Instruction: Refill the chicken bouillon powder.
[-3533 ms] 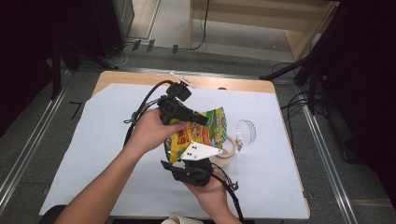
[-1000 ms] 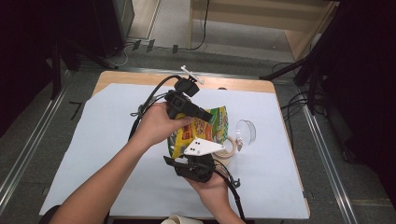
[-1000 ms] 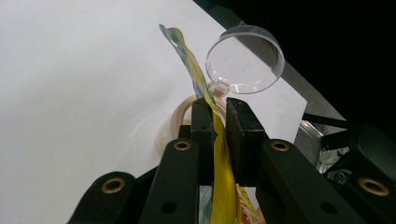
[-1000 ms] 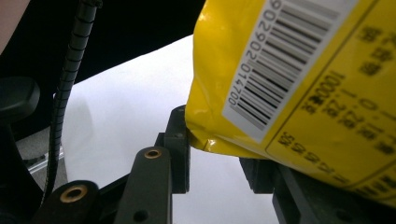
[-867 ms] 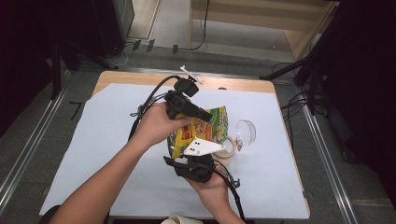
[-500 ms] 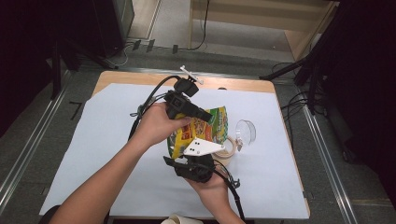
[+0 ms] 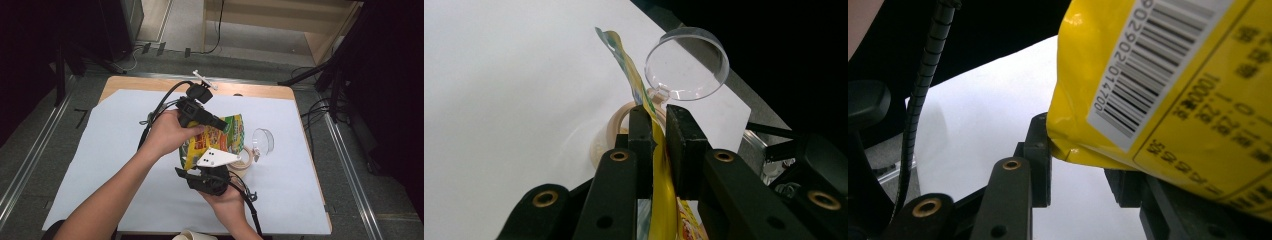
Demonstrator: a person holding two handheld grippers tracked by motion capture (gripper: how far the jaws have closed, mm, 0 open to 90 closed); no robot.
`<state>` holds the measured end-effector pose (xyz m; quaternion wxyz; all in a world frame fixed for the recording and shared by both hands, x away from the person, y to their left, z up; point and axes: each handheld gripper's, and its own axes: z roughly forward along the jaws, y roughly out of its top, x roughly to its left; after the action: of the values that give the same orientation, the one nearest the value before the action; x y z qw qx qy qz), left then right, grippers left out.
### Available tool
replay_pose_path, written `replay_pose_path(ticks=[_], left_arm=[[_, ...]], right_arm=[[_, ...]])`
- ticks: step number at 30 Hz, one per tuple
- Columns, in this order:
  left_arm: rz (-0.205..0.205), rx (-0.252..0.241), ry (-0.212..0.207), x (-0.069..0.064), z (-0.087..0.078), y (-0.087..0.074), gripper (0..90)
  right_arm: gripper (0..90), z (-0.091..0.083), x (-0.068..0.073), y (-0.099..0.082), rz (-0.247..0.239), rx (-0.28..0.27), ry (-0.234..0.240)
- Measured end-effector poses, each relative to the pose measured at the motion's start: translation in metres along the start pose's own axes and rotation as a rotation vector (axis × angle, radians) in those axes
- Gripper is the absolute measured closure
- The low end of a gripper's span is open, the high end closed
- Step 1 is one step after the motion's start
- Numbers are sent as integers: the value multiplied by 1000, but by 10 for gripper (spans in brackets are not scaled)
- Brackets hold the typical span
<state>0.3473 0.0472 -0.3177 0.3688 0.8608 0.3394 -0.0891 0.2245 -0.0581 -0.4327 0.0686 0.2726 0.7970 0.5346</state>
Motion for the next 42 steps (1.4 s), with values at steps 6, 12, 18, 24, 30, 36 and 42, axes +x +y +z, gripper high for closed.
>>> replay_pose_path(ticks=[6, 12, 18, 24, 30, 36, 42], left_arm=[[0, 1, 3, 0, 0, 0, 827], [1, 1, 4, 0, 0, 0, 826], [6, 0, 11, -1, 0, 0, 827], [15, -6, 17, -2, -2, -1, 827], [24, -14, 20, -4, -3, -2, 831], [30, -14, 33, -5, -4, -3, 831], [22, -16, 30, -3, -4, -5, 831]], right_arm=[[683, 0, 0, 0, -3, -1, -3], [683, 0, 0, 0, -1, 1, 0], [683, 0, 0, 0, -5, 1, -2], [683, 0, 0, 0, -12, 1, -6], [683, 0, 1, 0, -16, -1, -7], [684, 1, 2, -1, -17, -5, -7], [684, 3, 2, -2, -18, 4, -7]])
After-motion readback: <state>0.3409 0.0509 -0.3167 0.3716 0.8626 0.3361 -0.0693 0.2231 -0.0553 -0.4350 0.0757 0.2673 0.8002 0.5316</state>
